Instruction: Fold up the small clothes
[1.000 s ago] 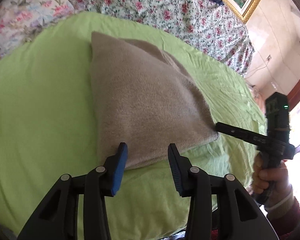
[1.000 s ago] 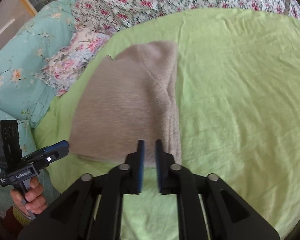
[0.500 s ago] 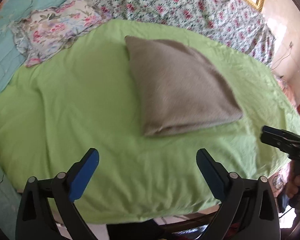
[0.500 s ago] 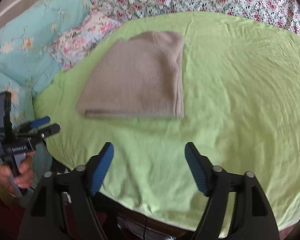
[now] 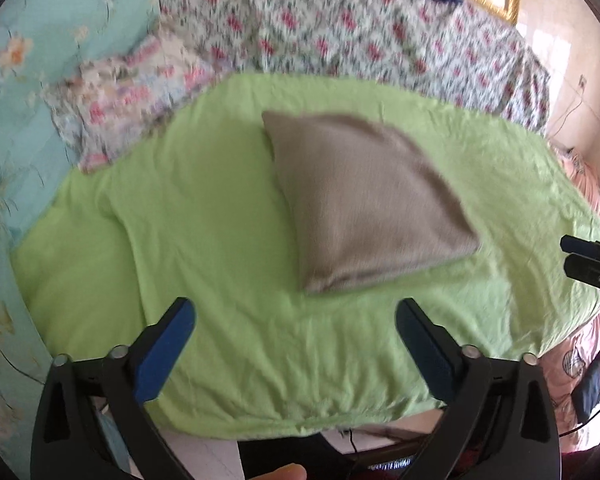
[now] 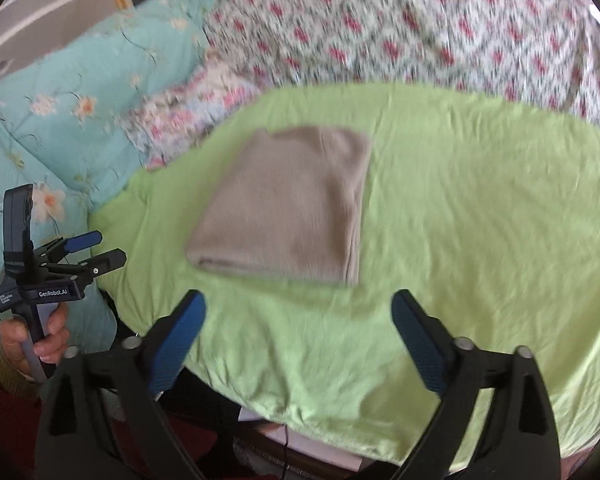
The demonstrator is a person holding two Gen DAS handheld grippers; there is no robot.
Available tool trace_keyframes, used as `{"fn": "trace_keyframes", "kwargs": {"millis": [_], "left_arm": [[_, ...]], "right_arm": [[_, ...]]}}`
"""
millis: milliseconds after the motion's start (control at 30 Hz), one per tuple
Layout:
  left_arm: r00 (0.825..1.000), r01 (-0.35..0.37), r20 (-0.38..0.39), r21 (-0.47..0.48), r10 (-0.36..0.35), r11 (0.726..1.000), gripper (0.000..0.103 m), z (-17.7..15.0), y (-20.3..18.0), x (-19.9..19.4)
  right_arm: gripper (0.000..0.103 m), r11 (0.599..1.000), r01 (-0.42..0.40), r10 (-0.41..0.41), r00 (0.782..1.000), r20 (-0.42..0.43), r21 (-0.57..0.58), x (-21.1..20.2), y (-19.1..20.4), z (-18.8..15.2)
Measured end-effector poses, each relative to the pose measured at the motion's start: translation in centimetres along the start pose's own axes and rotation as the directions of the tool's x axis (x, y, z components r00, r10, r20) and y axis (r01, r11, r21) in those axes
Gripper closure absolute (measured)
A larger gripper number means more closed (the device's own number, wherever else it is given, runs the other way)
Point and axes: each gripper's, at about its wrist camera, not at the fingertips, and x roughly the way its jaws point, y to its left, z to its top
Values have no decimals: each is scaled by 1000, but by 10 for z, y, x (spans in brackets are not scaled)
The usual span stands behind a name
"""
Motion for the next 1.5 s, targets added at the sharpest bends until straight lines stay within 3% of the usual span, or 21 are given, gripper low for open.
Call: {"fn": "trace_keyframes", "kwargs": {"millis": [133,500,800,1500], "left_arm": [[999,-24,28,40,23,999,0,10,-6,-4],[992,-36,-123,37,41,999,1,-17,-12,64],[993,-32,-110,50,38,998,1,-3,-15,72],[990,-123,-60,66,127,990,0,43,-22,80]], "right_arm": [[3,999,19,-20,1000,-4,-46,9,4,1],[3,1000,2,2,982,-190,19,93,-9,-33],[3,1000,-12,13,983,-181,7,105,-9,-21],[3,997,-42,31,988,-153,-66,130,1,35]]}}
